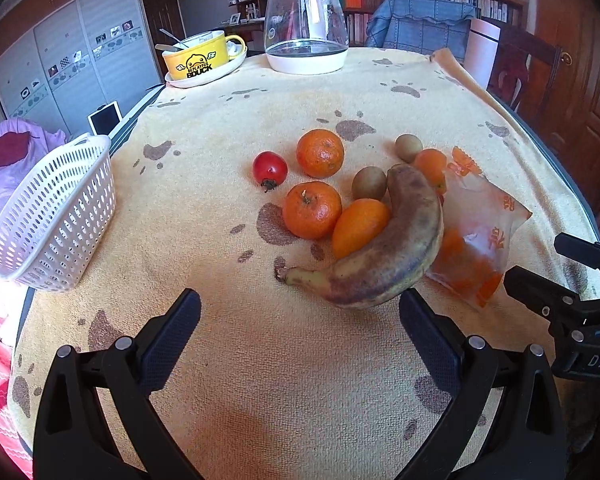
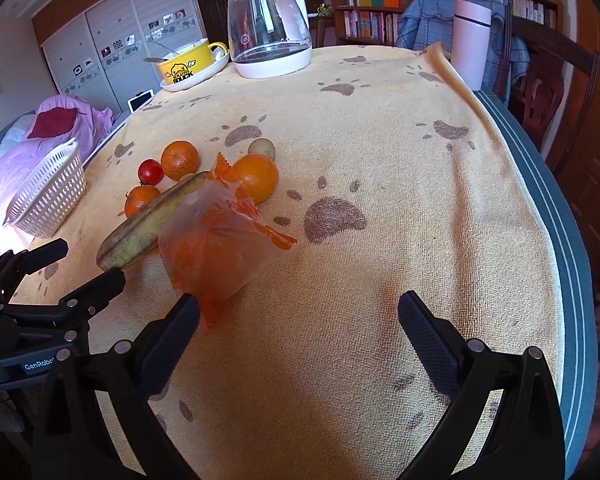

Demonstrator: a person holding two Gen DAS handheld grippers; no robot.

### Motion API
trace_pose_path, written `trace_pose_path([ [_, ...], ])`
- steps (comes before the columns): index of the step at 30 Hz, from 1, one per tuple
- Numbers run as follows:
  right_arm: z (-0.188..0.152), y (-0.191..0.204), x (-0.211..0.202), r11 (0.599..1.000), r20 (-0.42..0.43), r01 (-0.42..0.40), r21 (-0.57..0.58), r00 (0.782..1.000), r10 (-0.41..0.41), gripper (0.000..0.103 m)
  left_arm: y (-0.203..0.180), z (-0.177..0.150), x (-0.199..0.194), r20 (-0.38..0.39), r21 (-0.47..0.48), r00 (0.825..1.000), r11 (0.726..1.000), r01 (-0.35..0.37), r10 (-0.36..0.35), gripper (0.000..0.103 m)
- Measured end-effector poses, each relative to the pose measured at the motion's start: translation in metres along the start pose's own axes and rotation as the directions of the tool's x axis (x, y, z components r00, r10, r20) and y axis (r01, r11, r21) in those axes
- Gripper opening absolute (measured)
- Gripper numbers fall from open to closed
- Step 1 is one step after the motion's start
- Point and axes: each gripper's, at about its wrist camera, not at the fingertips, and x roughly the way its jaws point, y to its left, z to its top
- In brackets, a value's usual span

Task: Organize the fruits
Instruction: 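Grasp the orange-printed plastic bag with the right tool while the left tool approaches the banana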

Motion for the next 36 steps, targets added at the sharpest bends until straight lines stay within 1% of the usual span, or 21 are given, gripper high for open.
trace_pose_path([
  [3,0.002,0.0,-0.006,1.0,0.024,-0.03,-0.002,0.999,0.03,0.098,0.003,0.004,-0.01,0.032,-0.005,0.999,1.0,0.0,0.001,0.101],
  [7,0.002,0.002,-0.008,0.998,0.03,-0.061,0.002,0.998,0.061,0.098,0.012,0.008,-0.017,0.055,-0.027,0.998,1.0,-0.002,0.004,0.101],
  [13,0.001,0.014,-0.002,0.998,0.018,-0.067,-0.014,0.998,0.067,0.098,0.029,0.009,-0.011,0.046,-0.065,0.999,0.998,-0.012,0.015,0.101],
  [24,0.018,0.031,0.026,0.997,-0.04,-0.076,-0.019,0.996,0.076,0.098,0.04,0.008,-0.004,0.043,-0.084,0.999,0.996,0.011,-0.007,0.101],
  [32,0.021,0.045,0.043,0.997,-0.068,-0.056,-0.06,0.996,0.051,0.098,0.047,0.005,0.001,0.04,-0.094,0.999,0.995,0.025,-0.022,0.101],
  [34,0.021,0.045,0.045,0.996,-0.073,-0.067,-0.063,0.995,0.062,0.09,0.047,0.006,0.002,0.039,-0.094,0.999,0.995,0.029,-0.025,0.101],
  [35,0.021,0.046,0.044,0.996,-0.066,-0.059,-0.069,0.996,0.054,0.088,0.047,0.006,0.002,0.04,-0.093,0.999,0.995,0.03,-0.026,0.101],
  [36,0.02,0.047,0.043,0.995,-0.062,-0.069,-0.075,0.996,0.064,0.078,0.047,0.006,0.002,0.043,-0.093,0.999,0.995,0.031,-0.027,0.101],
])
